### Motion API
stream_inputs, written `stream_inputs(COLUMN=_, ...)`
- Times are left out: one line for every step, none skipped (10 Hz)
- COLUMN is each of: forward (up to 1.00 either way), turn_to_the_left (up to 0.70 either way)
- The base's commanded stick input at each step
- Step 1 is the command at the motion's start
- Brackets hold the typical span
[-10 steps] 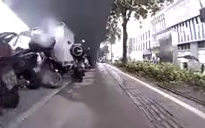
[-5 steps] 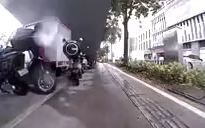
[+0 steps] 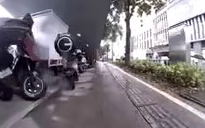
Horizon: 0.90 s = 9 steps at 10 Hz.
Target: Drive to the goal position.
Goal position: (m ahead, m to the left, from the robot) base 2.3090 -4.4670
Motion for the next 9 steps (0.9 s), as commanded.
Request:
stream_inputs(forward=0.70, turn_to_the_left=0.00)
stream_inputs(forward=0.70, turn_to_the_left=0.00)
stream_inputs(forward=0.70, turn_to_the_left=0.00)
stream_inputs(forward=0.70, turn_to_the_left=0.00)
stream_inputs(forward=0.70, turn_to_the_left=0.00)
stream_inputs(forward=0.70, turn_to_the_left=0.00)
stream_inputs(forward=0.70, turn_to_the_left=0.00)
stream_inputs(forward=0.70, turn_to_the_left=0.01)
stream_inputs(forward=0.70, turn_to_the_left=0.01)
